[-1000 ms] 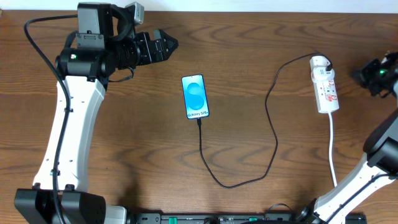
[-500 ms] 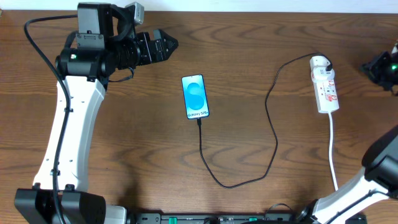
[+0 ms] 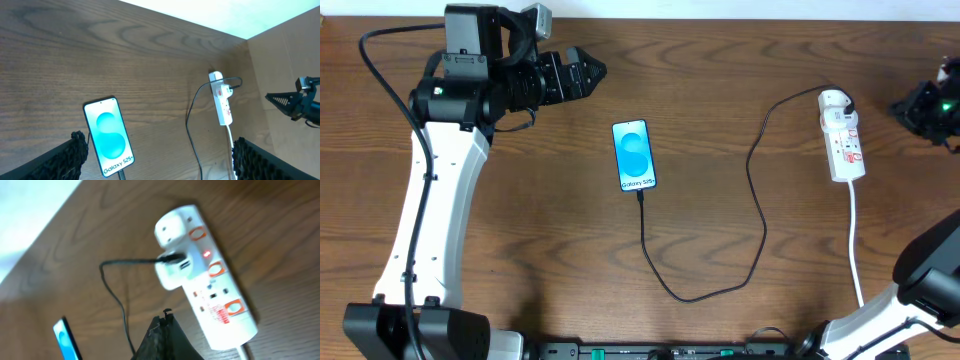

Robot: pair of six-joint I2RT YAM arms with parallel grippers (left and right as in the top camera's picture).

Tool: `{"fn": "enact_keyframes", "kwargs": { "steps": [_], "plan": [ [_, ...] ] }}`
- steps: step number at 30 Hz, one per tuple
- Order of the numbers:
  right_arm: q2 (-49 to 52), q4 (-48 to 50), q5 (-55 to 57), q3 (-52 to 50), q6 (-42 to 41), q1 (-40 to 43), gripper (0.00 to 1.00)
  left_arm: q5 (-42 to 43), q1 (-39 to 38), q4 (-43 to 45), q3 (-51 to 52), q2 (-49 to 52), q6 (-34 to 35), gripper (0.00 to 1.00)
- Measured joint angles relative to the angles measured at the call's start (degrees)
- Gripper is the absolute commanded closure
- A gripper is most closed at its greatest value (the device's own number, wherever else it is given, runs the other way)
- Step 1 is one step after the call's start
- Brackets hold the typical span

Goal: Plug charger to phone and switch on socket

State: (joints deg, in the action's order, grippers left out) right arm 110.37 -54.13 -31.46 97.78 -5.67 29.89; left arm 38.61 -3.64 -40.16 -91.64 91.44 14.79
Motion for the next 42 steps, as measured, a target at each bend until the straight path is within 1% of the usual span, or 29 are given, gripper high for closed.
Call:
{"fn": "enact_keyframes", "kwargs": {
  "steps": [5,7,10,13,20,21,22,23,25,26,30,32,41,42],
  "plan": [
    [0.0,-1.5,0.0,0.0,2.3,-3.5,0.98,0.0,0.0,0.0,0.0,0.0,0.0,0.07],
    [0.0,-1.8,0.0,0.0,3.0,-5.1,0.95,0.0,0.0,0.0,0.0,0.0,0.0,0.07],
    [-0.3,-2.0,0.0,0.0,3.8,-7.7,0.95,0.0,0.0,0.0,0.0,0.0,0.0,0.07],
    [-1.3,-2.1,0.3,0.0,4.5,-10.8,0.92,0.0,0.0,0.0,0.0,0.0,0.0,0.07],
    [-5.6,-2.2,3.4,0.0,5.2,-18.1,0.82,0.0,0.0,0.0,0.0,0.0,0.0,0.07],
    [-6.1,-2.2,4.0,0.0,5.3,-18.9,0.80,0.0,0.0,0.0,0.0,0.0,0.0,0.07],
    [-6.7,-2.3,4.7,0.0,5.4,-20.0,0.73,0.0,0.0,0.0,0.0,0.0,0.0,0.07],
    [-7.0,-2.4,5.2,0.0,5.3,-20.8,0.63,0.0,0.0,0.0,0.0,0.0,0.0,0.07],
    [-7.8,-2.7,6.5,0.0,6.1,-22.7,0.49,0.0,0.0,0.0,0.0,0.0,0.0,0.07],
    [-8.2,-2.9,7.2,0.0,6.4,-23.7,0.43,0.0,0.0,0.0,0.0,0.0,0.0,0.07],
    [-9.3,-3.8,10.6,0.0,7.0,-27.3,0.30,0.0,0.0,0.0,0.0,0.0,0.0,0.07],
    [-10.2,-4.4,12.6,0.0,7.5,-29.1,0.27,0.0,0.0,0.0,0.0,0.0,0.0,0.07],
    [-15.8,-7.5,19.6,0.0,7.6,-34.7,0.21,0.0,0.0,0.0,0.0,0.0,0.0,0.07],
    [-16.5,-7.6,20.0,0.0,7.6,-35.0,0.18,0.0,0.0,0.0,0.0,0.0,0.0,0.07]
  ]
}}
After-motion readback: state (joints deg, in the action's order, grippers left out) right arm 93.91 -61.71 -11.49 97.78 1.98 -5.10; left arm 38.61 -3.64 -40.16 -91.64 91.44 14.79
